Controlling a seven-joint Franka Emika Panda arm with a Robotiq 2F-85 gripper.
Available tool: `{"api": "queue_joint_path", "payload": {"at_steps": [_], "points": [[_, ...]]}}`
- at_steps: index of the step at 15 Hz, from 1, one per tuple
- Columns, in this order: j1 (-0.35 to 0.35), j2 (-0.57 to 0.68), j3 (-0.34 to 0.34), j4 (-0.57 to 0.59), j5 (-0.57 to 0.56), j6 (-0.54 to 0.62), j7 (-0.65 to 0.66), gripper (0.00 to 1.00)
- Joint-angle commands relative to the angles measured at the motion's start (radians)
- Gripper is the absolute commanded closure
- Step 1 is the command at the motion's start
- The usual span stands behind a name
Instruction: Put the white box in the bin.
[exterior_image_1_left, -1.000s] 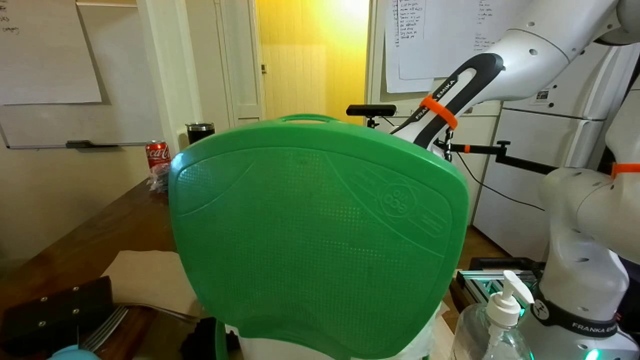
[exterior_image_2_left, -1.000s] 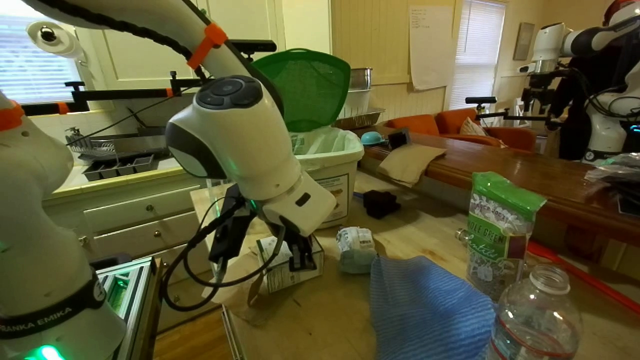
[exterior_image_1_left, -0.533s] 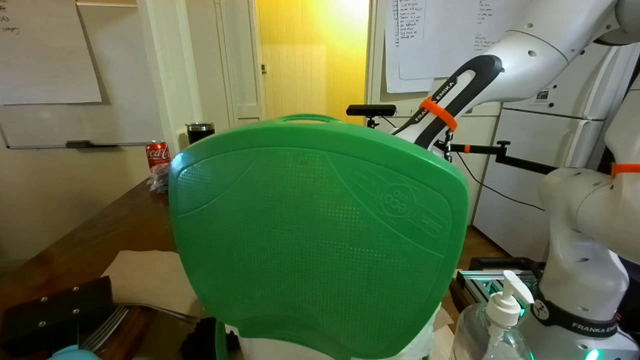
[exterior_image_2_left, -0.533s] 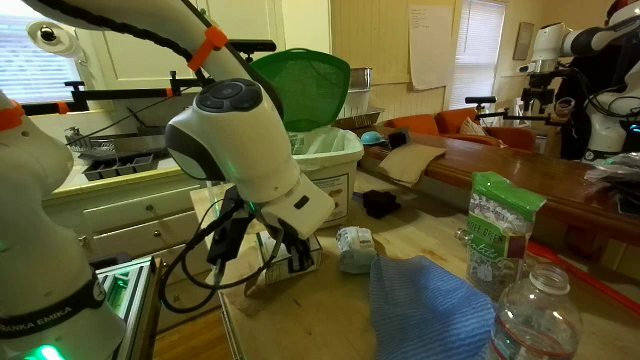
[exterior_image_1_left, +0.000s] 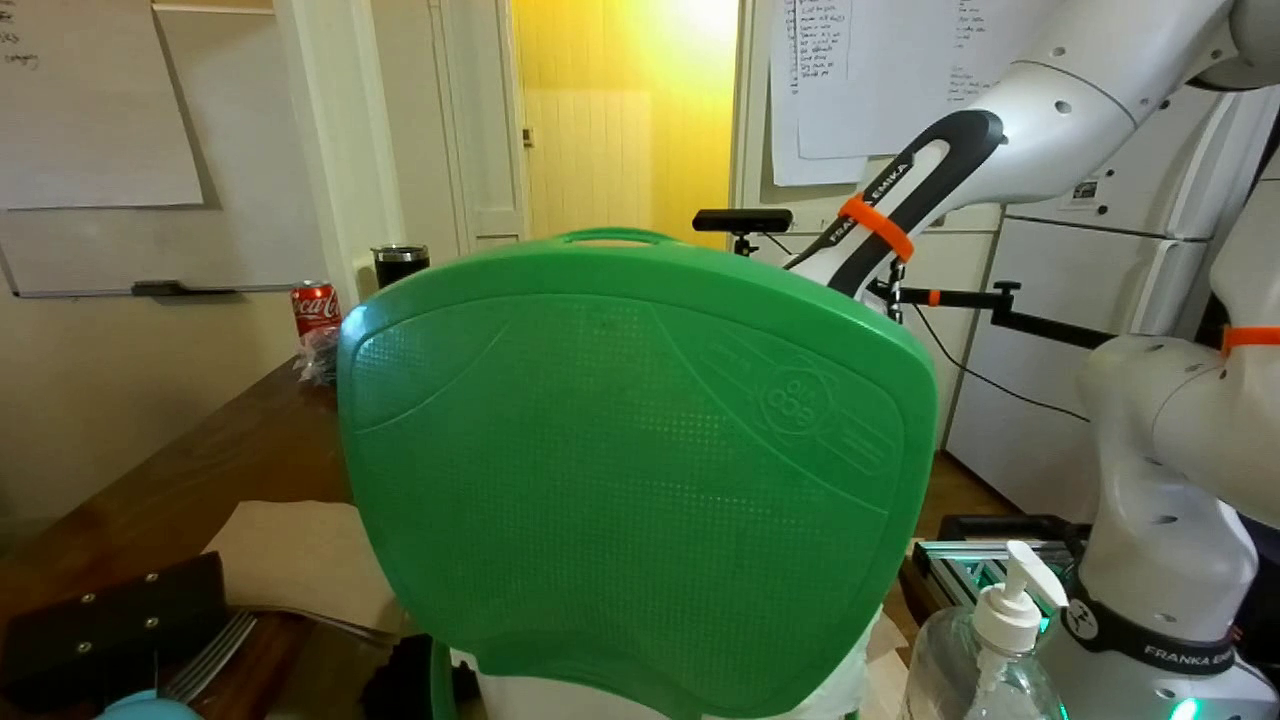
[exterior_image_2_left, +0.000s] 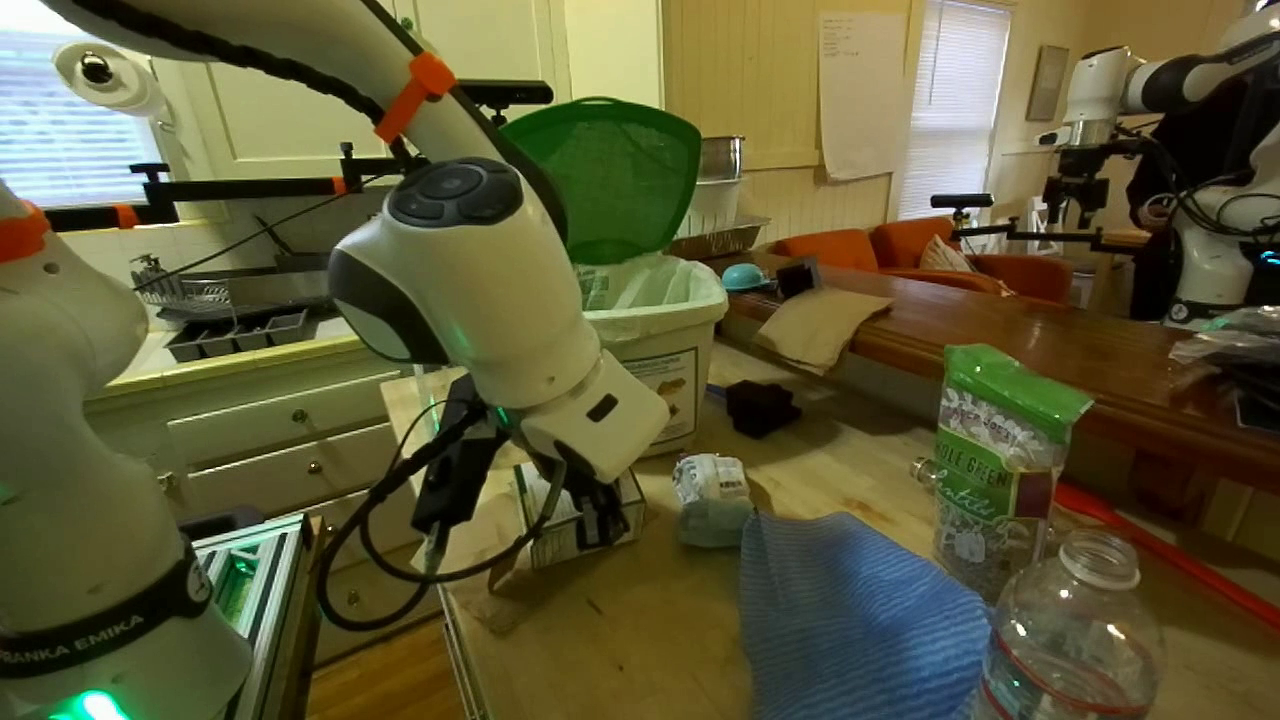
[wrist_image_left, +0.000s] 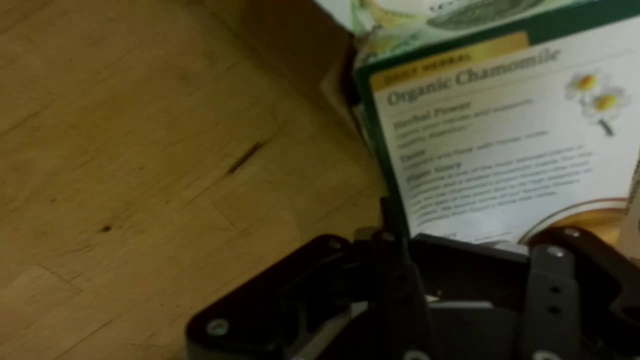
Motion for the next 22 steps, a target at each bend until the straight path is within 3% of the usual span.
{"api": "queue_joint_path", "payload": {"at_steps": [1, 6, 16, 22], "points": [[-0.032, -0.038, -0.009, 0.001, 0.018, -0.023, -0.017, 1.00], [-0.078, -0.116, -0.007, -0.015, -0.009, -0.025, 0.011, 1.00], [-0.153, -0.249, 0.066, -0.005, -0.115, -0.088, 0.090, 1.00], [-0.110, -0.327, 0.038, 0.042, -0.339, -0.173, 0.233, 1.00]]}}
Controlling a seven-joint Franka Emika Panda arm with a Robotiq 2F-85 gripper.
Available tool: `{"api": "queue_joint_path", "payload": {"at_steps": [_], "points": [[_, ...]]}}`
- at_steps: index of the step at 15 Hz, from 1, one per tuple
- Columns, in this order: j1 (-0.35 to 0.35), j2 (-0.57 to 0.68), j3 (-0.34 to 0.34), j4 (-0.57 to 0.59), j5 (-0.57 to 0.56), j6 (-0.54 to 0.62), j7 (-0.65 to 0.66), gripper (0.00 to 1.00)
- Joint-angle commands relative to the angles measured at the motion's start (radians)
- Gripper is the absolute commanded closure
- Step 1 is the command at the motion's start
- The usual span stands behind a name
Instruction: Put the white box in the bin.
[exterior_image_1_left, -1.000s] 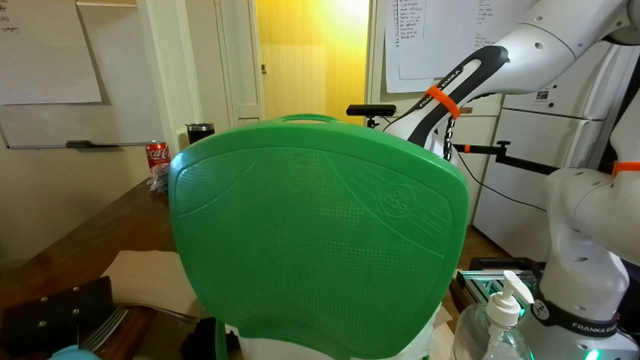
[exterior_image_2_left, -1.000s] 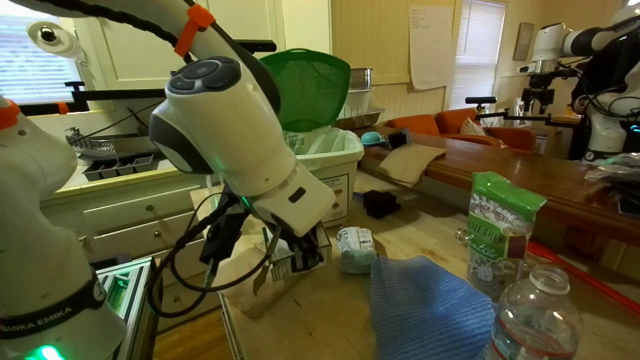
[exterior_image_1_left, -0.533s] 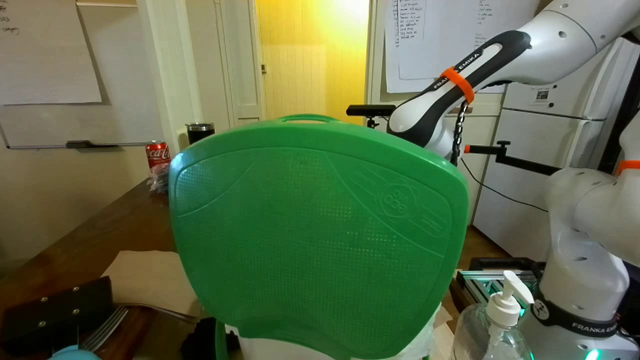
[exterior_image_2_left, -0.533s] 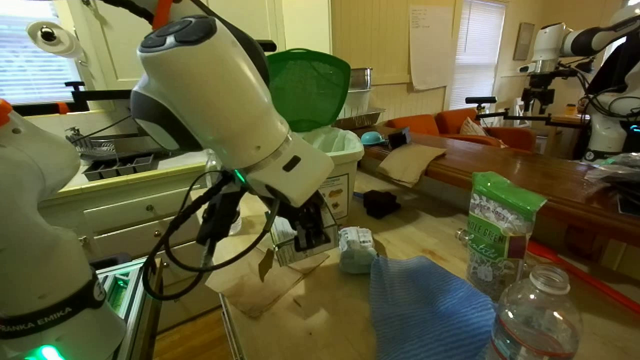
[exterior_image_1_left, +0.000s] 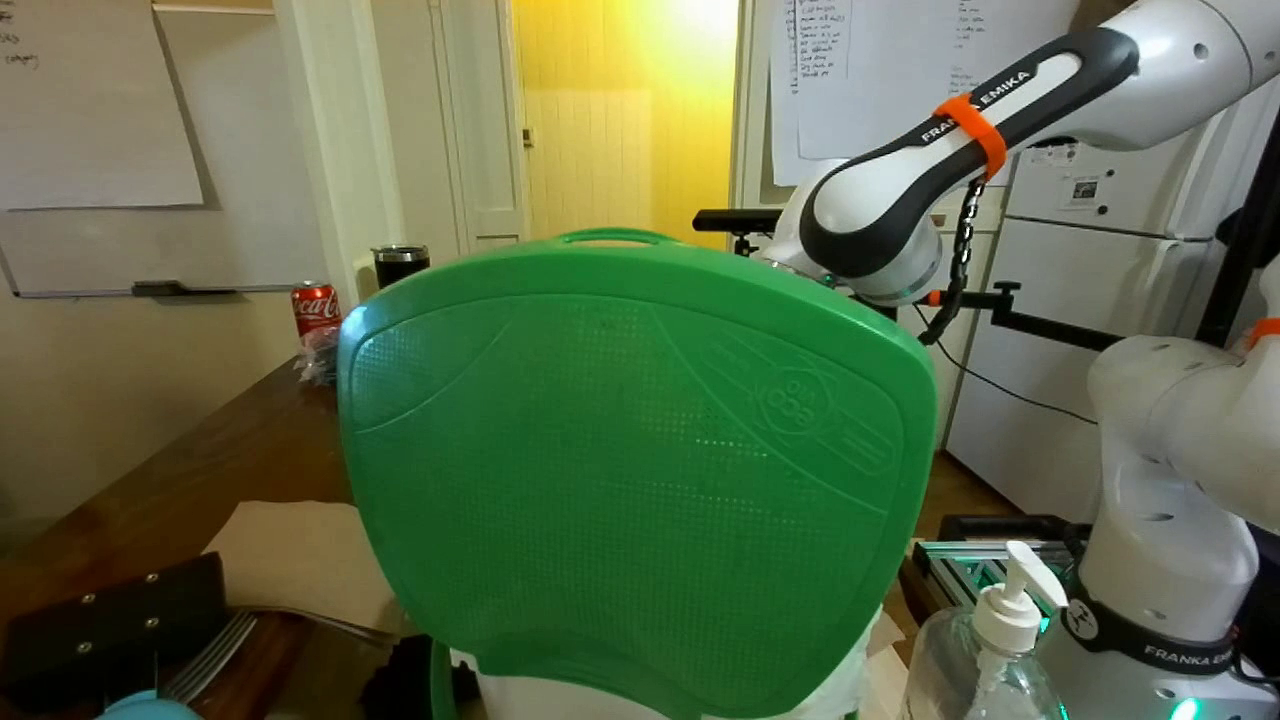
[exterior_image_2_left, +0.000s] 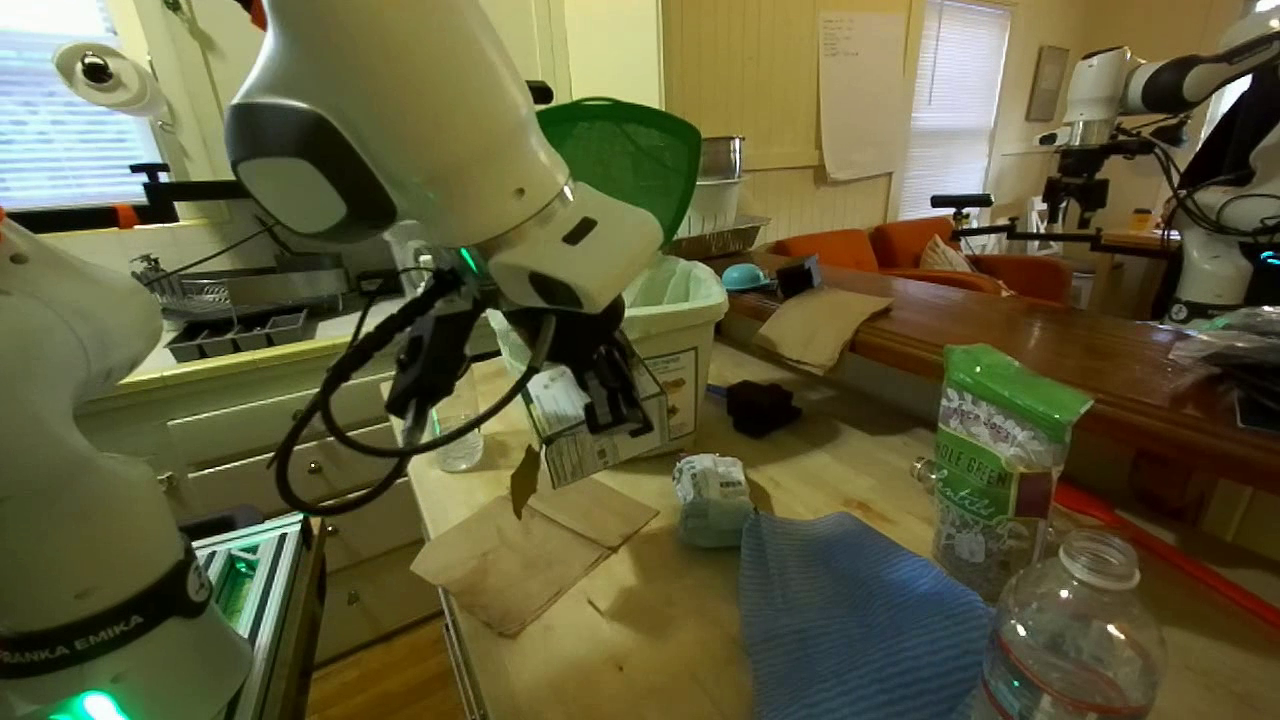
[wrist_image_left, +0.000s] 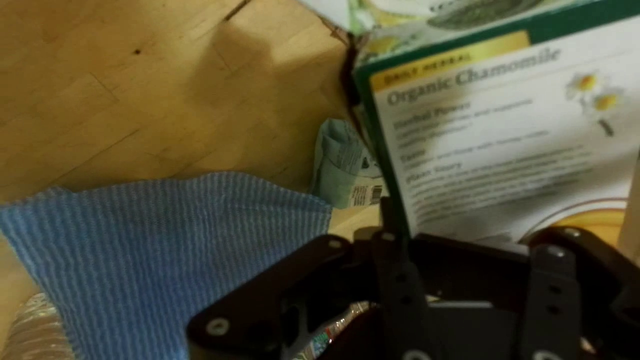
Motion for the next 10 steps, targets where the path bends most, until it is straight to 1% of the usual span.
{"api": "queue_joint_path", "payload": {"at_steps": [1, 5, 10], "points": [[0.020, -0.055, -0.014, 0.041, -0.128, -0.092, 0.092, 1.00], [0.042, -0.056, -0.008, 0.121, -0.205, -0.167, 0.128, 1.00], [0.088, -0.014, 0.003, 0.229, -0.242, -0.230, 0.129, 1.00]]}}
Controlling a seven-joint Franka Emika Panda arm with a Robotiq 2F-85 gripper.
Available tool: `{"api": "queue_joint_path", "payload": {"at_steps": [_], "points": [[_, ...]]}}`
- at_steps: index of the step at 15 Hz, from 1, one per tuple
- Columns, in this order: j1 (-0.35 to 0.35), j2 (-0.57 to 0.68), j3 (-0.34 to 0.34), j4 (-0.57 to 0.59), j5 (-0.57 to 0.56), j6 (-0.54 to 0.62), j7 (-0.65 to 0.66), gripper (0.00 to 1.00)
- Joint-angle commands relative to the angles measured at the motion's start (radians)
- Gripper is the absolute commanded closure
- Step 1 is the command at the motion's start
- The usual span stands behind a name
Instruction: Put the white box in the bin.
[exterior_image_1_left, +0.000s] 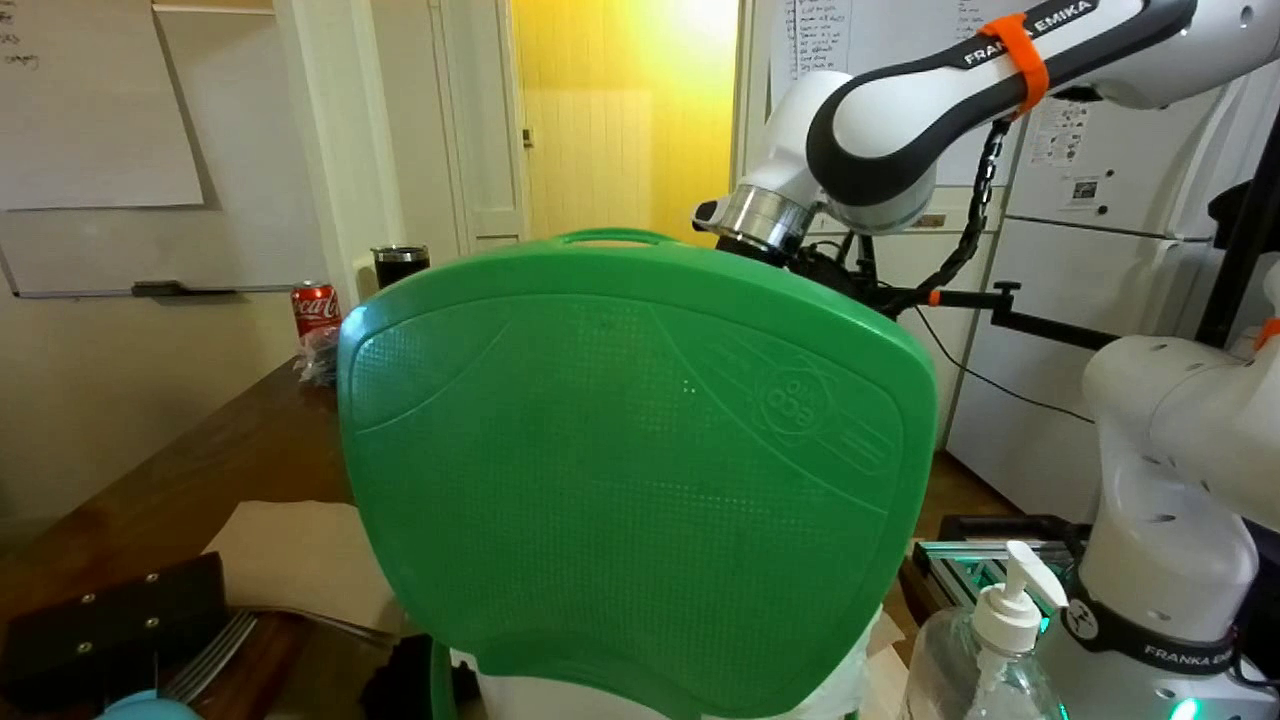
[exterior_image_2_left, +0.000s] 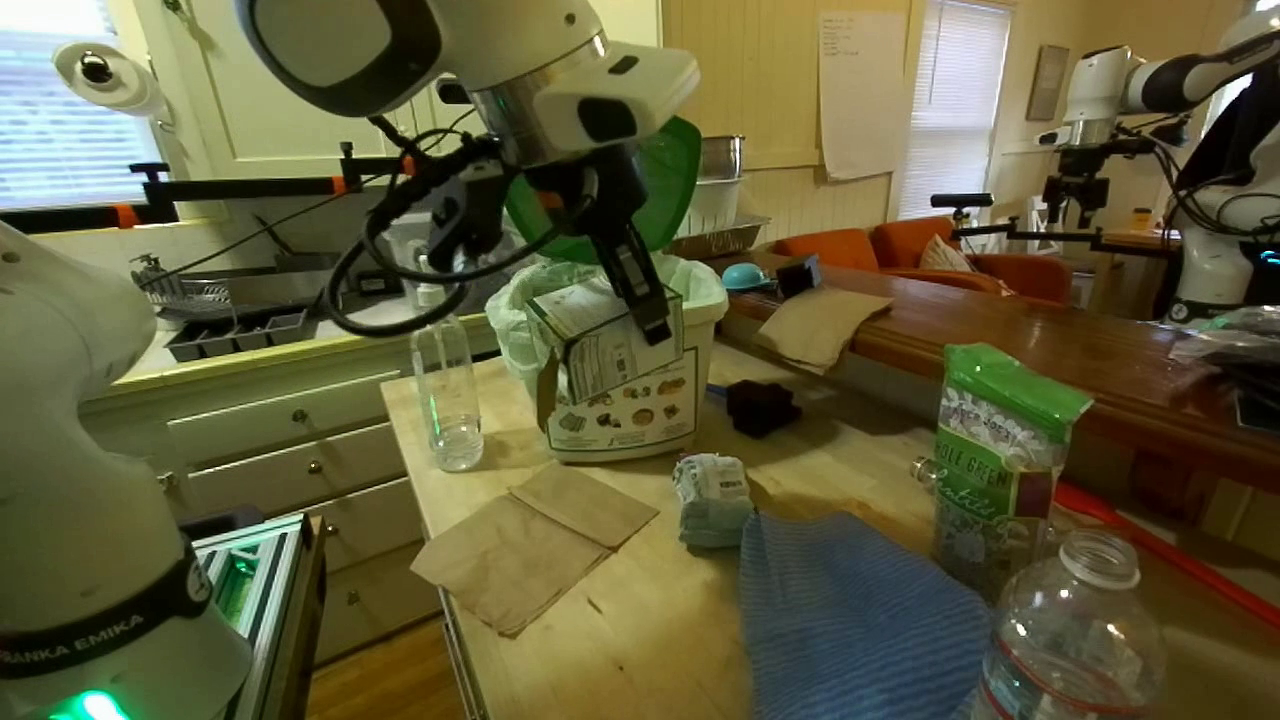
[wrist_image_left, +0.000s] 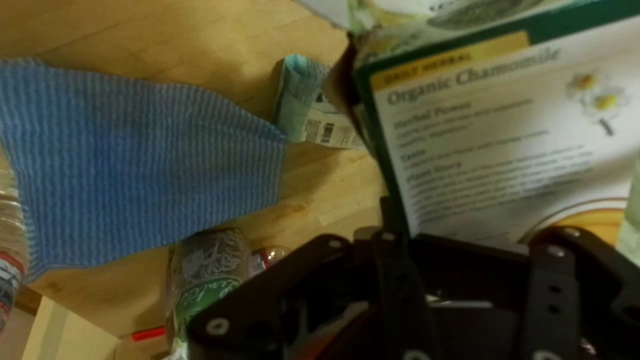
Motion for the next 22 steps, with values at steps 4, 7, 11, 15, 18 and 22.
{"api": "queue_joint_path", "payload": {"at_steps": [4, 7, 11, 15, 18, 22], "points": [[0.074, 0.077, 0.023, 0.148, -0.038, -0.090, 0.031, 1.00], [0.101, 0.110, 0.057, 0.199, -0.035, -0.110, 0.051, 1.00], [0.124, 0.150, 0.109, 0.247, -0.038, -0.131, 0.098, 1.00], [0.139, 0.187, 0.149, 0.279, -0.031, -0.146, 0.154, 1.00], [0.149, 0.205, 0.173, 0.300, -0.024, -0.166, 0.199, 1.00], [0.150, 0.234, 0.206, 0.335, -0.034, -0.183, 0.272, 1.00]]}}
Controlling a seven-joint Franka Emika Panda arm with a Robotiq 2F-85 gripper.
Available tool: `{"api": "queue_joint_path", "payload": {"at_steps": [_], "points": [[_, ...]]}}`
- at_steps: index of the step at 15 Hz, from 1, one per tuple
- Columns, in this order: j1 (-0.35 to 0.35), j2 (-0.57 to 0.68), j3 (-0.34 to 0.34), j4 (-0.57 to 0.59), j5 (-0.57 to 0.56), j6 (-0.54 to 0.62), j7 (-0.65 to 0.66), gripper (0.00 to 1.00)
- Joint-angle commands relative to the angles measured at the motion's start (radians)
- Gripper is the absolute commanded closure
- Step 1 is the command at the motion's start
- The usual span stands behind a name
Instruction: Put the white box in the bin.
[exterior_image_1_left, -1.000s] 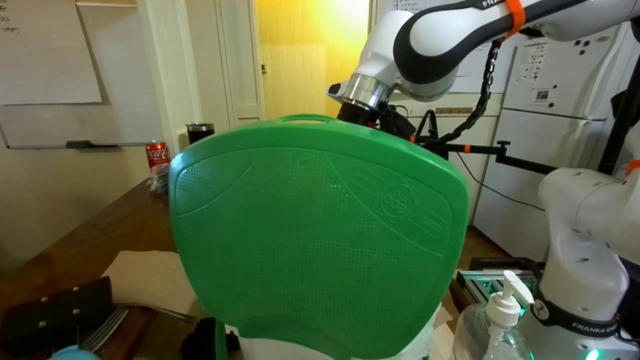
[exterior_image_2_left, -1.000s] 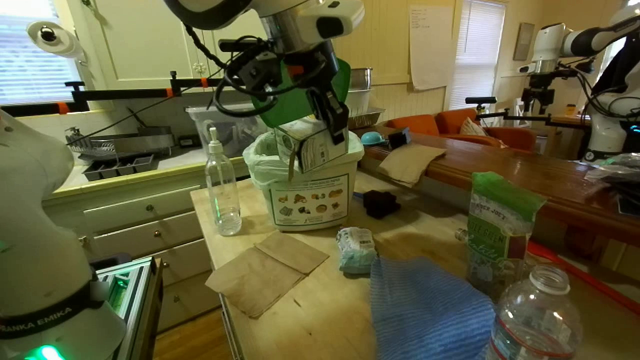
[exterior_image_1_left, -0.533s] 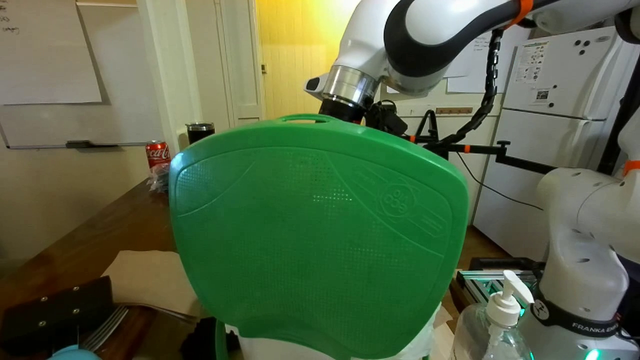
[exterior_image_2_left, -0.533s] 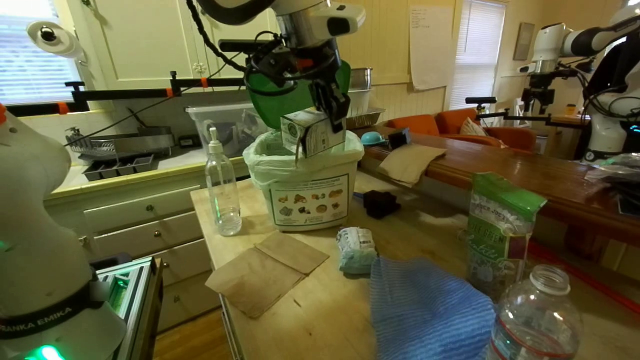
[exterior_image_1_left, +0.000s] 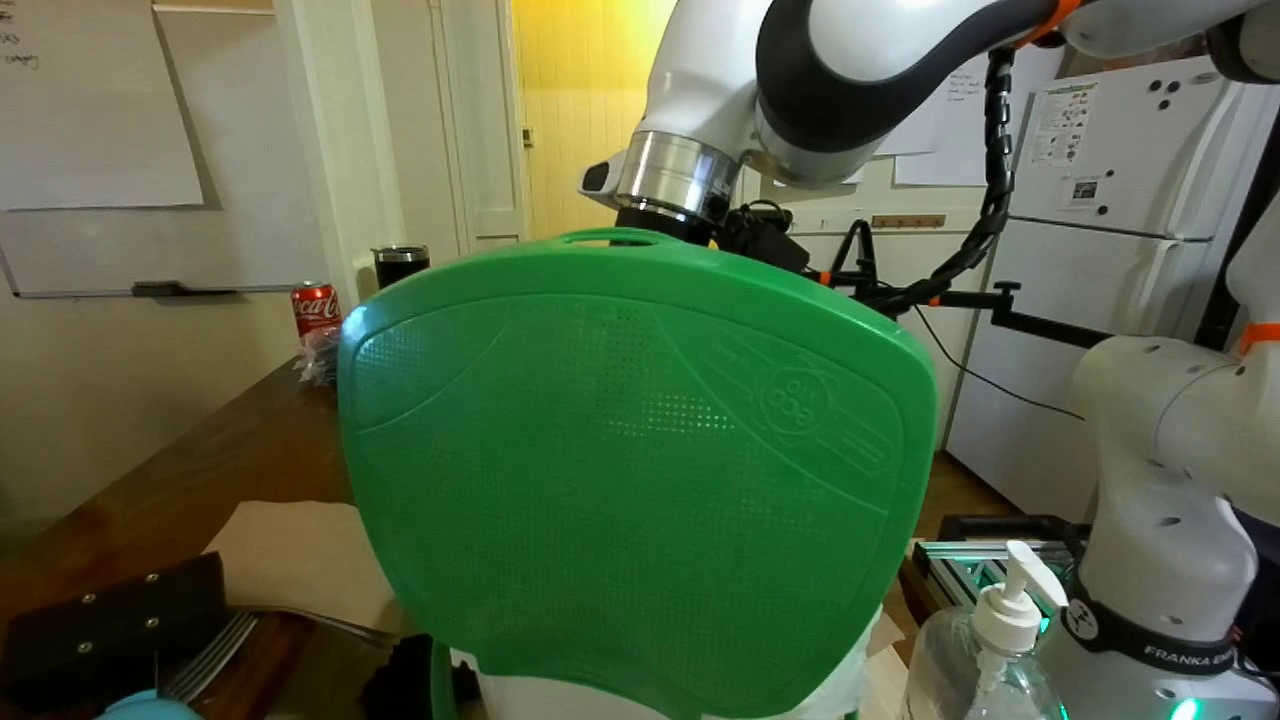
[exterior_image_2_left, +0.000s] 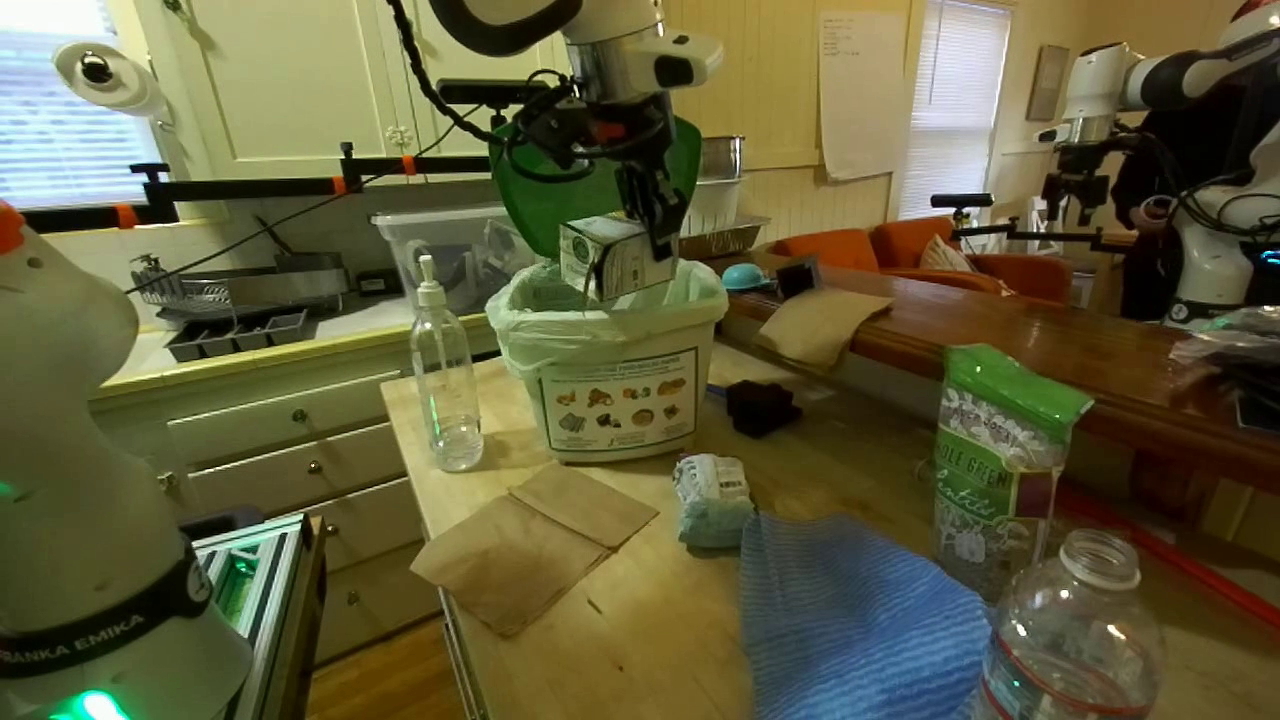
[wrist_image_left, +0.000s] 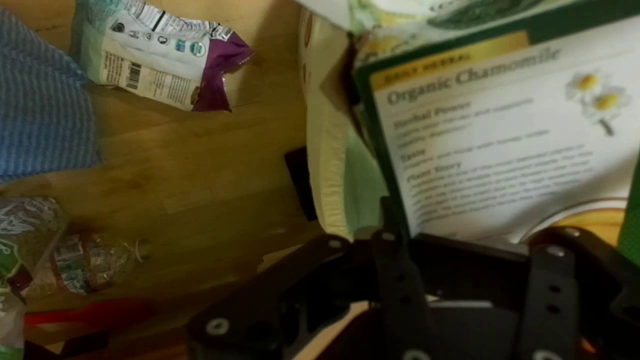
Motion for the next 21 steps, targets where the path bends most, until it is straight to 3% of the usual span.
{"api": "queue_joint_path", "payload": {"at_steps": [1, 12, 14, 21], "points": [[0.001, 0.036, 0.024, 0.050, -0.027, -0.040, 0.092, 1.00], [0.007, 0.062, 0.071, 0.062, -0.025, -0.048, 0.215, 1.00], [0.006, 0.062, 0.076, 0.061, -0.026, -0.045, 0.228, 0.77], [0.005, 0.053, 0.075, 0.055, -0.019, -0.053, 0.236, 0.23]]}}
